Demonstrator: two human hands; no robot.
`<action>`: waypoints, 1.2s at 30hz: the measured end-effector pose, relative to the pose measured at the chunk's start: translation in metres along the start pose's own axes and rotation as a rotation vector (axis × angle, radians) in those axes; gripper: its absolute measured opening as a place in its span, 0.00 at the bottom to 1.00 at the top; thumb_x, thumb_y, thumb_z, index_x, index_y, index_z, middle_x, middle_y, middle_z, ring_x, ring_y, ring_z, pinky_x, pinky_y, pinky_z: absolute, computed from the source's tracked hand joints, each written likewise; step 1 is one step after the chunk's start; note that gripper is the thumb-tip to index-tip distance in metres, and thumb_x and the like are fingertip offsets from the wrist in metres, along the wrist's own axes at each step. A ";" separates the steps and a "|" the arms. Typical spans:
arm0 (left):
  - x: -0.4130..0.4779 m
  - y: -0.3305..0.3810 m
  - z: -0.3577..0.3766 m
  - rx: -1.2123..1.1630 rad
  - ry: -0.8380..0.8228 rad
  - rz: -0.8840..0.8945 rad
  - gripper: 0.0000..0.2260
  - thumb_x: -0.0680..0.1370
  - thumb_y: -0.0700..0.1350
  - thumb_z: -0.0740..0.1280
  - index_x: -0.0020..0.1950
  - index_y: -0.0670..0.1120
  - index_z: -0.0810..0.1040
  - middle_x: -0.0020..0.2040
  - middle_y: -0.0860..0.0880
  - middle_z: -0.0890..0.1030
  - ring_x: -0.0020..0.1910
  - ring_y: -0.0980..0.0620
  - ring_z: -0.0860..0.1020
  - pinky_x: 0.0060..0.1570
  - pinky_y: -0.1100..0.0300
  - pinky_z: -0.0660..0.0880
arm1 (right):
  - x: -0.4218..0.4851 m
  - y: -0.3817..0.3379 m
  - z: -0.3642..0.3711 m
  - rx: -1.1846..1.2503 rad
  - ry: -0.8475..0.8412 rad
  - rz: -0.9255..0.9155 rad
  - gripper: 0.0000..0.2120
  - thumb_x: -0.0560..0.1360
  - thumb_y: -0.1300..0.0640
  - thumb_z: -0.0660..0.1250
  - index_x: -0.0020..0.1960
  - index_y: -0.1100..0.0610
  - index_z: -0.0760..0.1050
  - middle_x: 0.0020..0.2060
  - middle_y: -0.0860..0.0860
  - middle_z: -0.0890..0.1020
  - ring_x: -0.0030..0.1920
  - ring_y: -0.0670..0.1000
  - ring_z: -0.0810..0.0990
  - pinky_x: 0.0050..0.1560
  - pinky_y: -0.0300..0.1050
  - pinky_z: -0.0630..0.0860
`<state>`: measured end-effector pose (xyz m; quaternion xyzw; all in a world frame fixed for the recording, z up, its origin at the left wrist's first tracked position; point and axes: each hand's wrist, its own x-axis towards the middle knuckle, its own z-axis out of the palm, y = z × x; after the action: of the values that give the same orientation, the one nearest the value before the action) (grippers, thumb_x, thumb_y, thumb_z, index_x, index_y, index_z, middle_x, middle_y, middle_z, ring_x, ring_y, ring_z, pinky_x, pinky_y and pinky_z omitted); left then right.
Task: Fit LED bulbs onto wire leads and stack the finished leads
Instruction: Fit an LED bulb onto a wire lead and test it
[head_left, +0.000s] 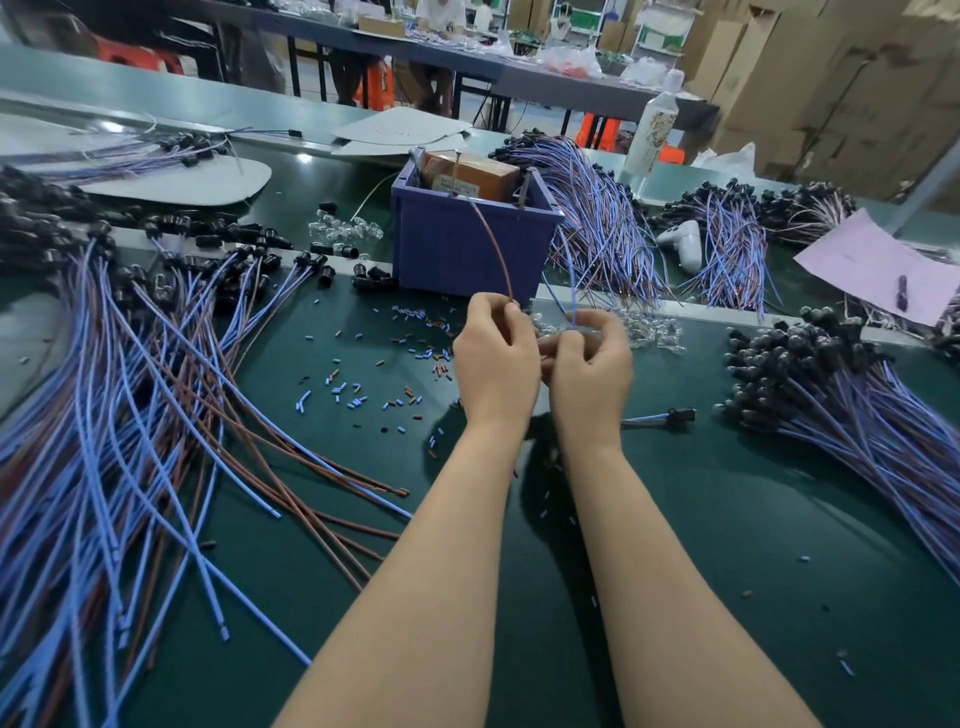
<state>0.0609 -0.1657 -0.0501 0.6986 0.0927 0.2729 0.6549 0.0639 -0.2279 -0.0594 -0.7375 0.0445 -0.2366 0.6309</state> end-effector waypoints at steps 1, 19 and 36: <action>-0.001 0.001 0.001 0.007 -0.008 0.022 0.03 0.80 0.41 0.60 0.47 0.45 0.71 0.40 0.44 0.82 0.42 0.44 0.79 0.46 0.50 0.76 | 0.002 0.000 -0.001 0.053 0.042 0.049 0.13 0.75 0.67 0.55 0.43 0.49 0.67 0.37 0.57 0.81 0.32 0.57 0.80 0.43 0.57 0.79; 0.003 -0.003 -0.001 -0.019 0.007 -0.052 0.04 0.79 0.40 0.61 0.46 0.46 0.73 0.42 0.43 0.82 0.42 0.45 0.81 0.49 0.49 0.77 | -0.002 -0.002 0.002 -0.153 -0.089 -0.075 0.19 0.75 0.66 0.57 0.61 0.54 0.76 0.36 0.50 0.80 0.30 0.46 0.74 0.37 0.38 0.71; 0.004 -0.006 0.001 -0.002 0.076 0.028 0.03 0.79 0.40 0.61 0.46 0.45 0.72 0.39 0.45 0.81 0.38 0.49 0.78 0.34 0.72 0.68 | -0.004 -0.006 0.002 -0.106 -0.078 -0.110 0.18 0.74 0.67 0.57 0.55 0.52 0.79 0.30 0.43 0.75 0.25 0.43 0.68 0.32 0.40 0.70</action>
<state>0.0661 -0.1642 -0.0551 0.6883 0.1076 0.3086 0.6476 0.0597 -0.2231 -0.0557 -0.7798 -0.0083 -0.2394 0.5784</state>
